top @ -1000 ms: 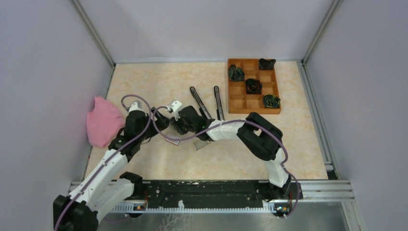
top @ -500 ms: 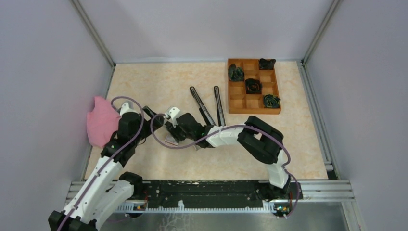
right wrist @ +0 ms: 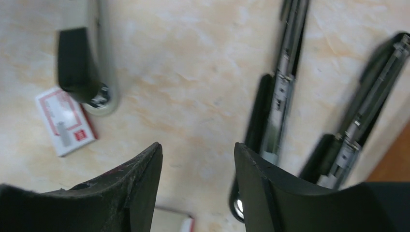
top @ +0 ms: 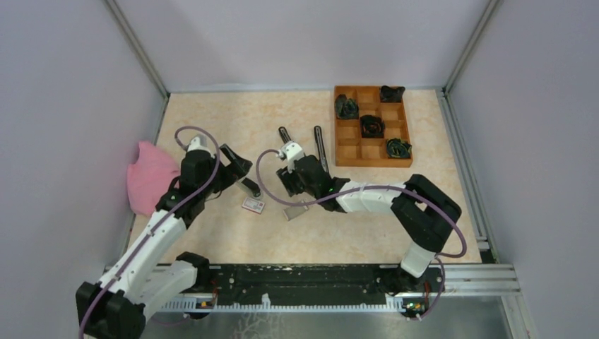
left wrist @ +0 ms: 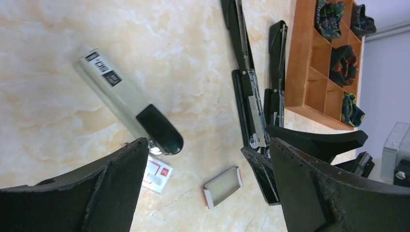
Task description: Load the staples into the stapler
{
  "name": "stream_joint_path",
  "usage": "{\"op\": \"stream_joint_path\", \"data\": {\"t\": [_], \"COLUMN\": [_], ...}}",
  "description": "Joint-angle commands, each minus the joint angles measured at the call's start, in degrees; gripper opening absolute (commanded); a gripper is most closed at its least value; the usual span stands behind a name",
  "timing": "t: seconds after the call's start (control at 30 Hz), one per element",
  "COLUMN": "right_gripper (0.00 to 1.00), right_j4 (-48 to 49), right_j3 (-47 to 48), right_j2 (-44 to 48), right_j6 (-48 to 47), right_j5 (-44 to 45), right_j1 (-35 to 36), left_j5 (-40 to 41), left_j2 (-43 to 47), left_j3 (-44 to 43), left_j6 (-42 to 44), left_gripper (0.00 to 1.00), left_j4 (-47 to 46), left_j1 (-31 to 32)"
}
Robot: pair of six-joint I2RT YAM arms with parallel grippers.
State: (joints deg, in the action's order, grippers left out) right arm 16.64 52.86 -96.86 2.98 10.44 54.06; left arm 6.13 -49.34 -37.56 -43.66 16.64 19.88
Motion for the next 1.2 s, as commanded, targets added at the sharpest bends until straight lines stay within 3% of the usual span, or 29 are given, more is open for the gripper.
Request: {"op": "stream_joint_path", "data": {"t": [0.0,0.33,0.5,0.63,0.93,1.17], "right_gripper": [0.57,0.56,0.51,0.43,0.14,0.09], "right_j4": [-1.2,-3.3,-3.3,-2.5,-1.0,3.0], "right_j3": [-2.1,-2.7,-2.4,-2.3,-2.7,-3.7], "right_j2": [4.8,1.7,-1.6,-3.2,-4.0,-3.3], "right_j6": [-0.5,1.2,1.3,0.9,0.3,0.7], "right_j5": [3.0,3.9,3.4,3.1,-1.0,-2.0], "right_j1": [-3.0,-7.9,-8.7,-8.8,-8.8,-6.6], "left_j5": [-6.2,-16.4,-19.2,-21.4,-23.4,-26.3], "left_j2": [-5.5,-21.0,-29.5,-35.0,-44.2,-49.0], "left_j3": [-4.0,-8.7,-11.3,-12.6,-14.4,-12.3], "left_j6": [2.0,1.2,-0.1,-1.8,-5.4,-12.5], "left_gripper": [1.0,0.98,0.97,0.95,0.93,0.88], "left_j4": [-6.1,-16.0,-19.6,-23.2,-29.2,-37.4], "left_j1": [0.1,0.1,0.1,0.1,-0.2,-2.1]}}
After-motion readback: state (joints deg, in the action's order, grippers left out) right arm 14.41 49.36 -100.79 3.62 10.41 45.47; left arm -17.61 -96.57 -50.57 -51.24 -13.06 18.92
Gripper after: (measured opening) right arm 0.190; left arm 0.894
